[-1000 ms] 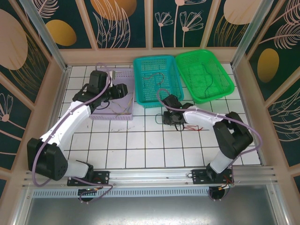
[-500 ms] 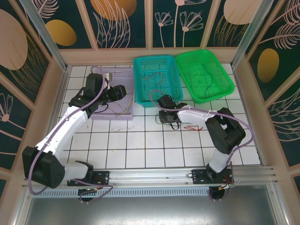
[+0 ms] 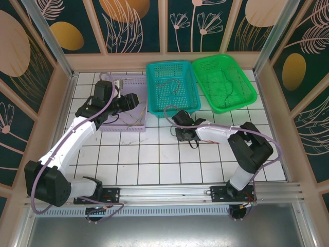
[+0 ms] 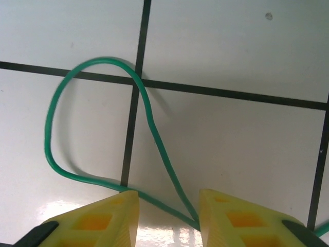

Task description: Untangle the cables

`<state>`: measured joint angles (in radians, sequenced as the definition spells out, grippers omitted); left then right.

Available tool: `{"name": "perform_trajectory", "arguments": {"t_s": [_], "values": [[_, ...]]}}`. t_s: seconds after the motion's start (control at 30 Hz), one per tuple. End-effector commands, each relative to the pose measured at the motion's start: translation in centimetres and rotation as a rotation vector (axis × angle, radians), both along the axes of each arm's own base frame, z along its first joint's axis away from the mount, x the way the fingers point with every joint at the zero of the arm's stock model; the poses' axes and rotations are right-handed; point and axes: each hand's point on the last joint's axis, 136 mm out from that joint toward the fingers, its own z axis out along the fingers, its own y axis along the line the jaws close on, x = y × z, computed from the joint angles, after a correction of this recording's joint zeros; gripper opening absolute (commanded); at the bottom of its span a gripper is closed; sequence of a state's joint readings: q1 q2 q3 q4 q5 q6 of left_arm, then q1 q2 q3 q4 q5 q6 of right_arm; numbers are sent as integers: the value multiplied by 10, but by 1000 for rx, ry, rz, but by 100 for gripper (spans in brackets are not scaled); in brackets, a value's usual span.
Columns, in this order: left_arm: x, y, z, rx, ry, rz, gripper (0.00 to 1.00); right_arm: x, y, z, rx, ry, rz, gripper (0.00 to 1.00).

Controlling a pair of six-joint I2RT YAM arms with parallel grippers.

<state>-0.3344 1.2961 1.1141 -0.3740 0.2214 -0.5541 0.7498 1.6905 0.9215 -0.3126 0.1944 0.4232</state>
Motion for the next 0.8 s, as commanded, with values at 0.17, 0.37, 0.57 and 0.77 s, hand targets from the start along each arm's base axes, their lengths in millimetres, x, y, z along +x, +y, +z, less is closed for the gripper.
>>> {"name": "perform_trajectory", "arguments": {"t_s": [0.17,0.37,0.57,0.77], "values": [[-7,-3,9,-35,-13,-3,61,5,-7,-27,-72,19,3,22],[-12,0,12,-40,-19,2,61,2,-9,-16,-50,-16,10,4],[-16,-4,15,-75,-13,-7,61,-2,-6,38,27,-102,14,0],[-26,-41,25,-230,-21,-96,59,-13,-3,82,153,-155,35,0]]}}
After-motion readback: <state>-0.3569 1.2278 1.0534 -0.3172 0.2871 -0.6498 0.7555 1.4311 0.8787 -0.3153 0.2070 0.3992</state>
